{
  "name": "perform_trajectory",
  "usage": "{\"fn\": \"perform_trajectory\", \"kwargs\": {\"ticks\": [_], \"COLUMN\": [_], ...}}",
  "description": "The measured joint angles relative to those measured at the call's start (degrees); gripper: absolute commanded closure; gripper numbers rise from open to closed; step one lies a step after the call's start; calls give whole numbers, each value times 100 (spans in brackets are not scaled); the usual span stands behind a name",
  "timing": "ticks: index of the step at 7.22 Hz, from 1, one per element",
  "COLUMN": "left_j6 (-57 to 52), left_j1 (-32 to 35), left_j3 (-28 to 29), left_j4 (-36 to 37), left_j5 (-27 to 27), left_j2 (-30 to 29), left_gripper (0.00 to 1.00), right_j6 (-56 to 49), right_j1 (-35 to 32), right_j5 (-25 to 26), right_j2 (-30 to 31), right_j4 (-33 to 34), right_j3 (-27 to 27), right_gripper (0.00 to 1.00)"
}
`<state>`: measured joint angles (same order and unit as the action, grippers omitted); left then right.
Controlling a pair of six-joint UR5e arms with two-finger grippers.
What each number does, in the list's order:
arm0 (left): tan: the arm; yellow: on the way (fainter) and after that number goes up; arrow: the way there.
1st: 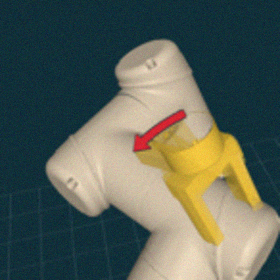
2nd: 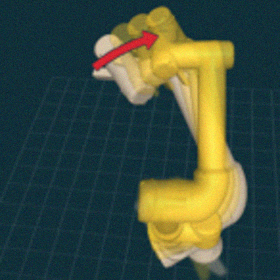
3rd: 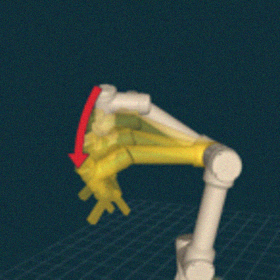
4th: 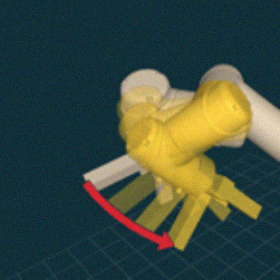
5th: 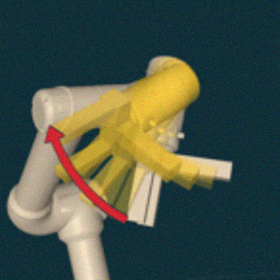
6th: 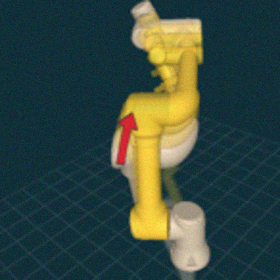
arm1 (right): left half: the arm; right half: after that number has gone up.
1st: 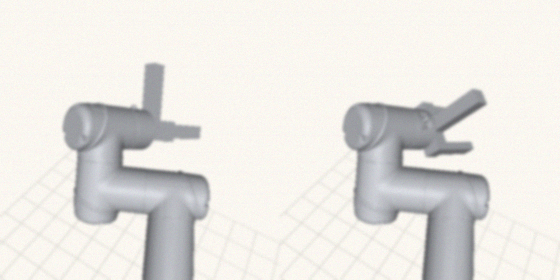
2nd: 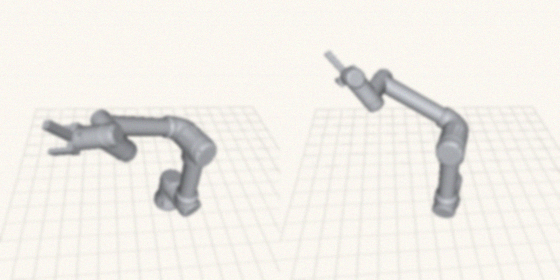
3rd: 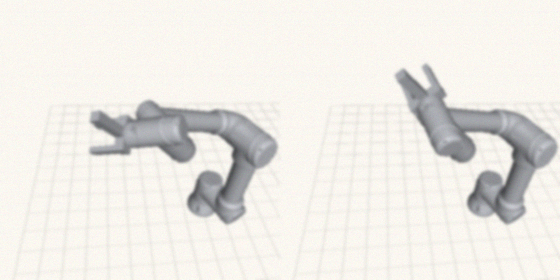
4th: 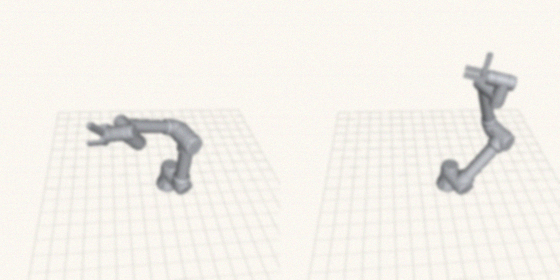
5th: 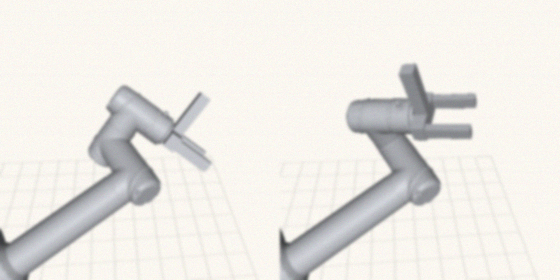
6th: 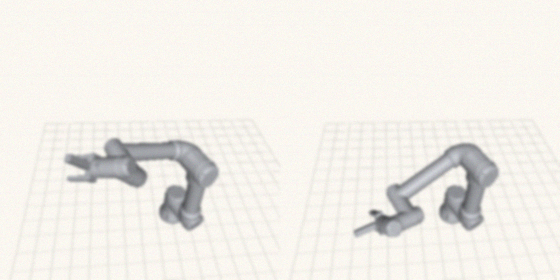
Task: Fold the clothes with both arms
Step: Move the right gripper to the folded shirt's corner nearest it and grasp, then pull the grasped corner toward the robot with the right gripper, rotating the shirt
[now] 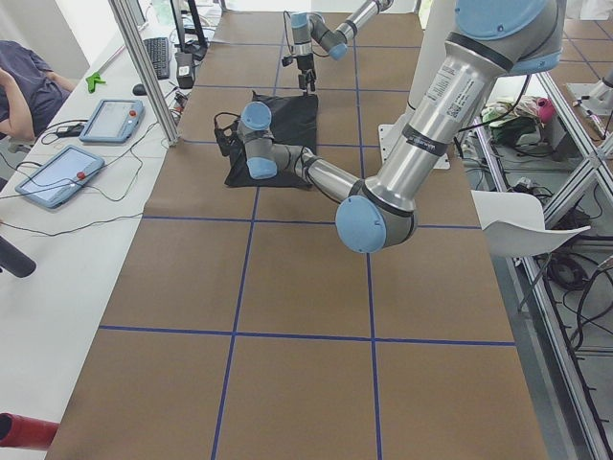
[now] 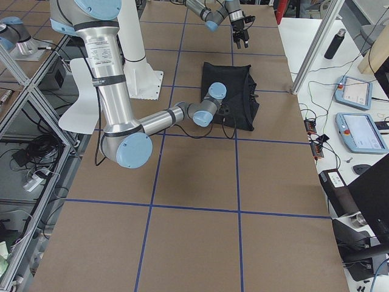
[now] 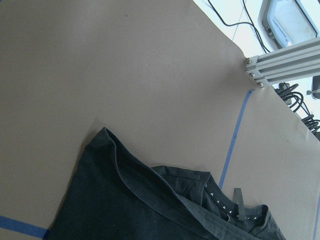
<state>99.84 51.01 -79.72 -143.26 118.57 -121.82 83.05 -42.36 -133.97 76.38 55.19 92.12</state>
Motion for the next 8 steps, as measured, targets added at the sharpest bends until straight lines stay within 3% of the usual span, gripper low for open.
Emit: {"fn": "perform_trajectory", "kwargs": {"ticks": [1,2,3,6,8], "left_j6": [0,-1,-3,-3,-2], "left_j1": [-2,-2,-3,2,4], "left_j3": [0,0,0,11,19], "left_j4": [0,0,0,6,9], "left_j5": [0,0,0,0,0], "left_j2": [0,0,0,6,9], "left_gripper": [1,1,1,1,1], "right_j6": [-17,-19,-14,-14,-23], "right_j1": [105,160,180,113,-89], "right_j5": [56,83,96,85,-155], "right_j2": [35,44,46,60,225], "right_j4": [0,0,0,5,40], "right_j3": [-7,-2,17,99,578], "right_gripper": [31,82,100,100,100]}}
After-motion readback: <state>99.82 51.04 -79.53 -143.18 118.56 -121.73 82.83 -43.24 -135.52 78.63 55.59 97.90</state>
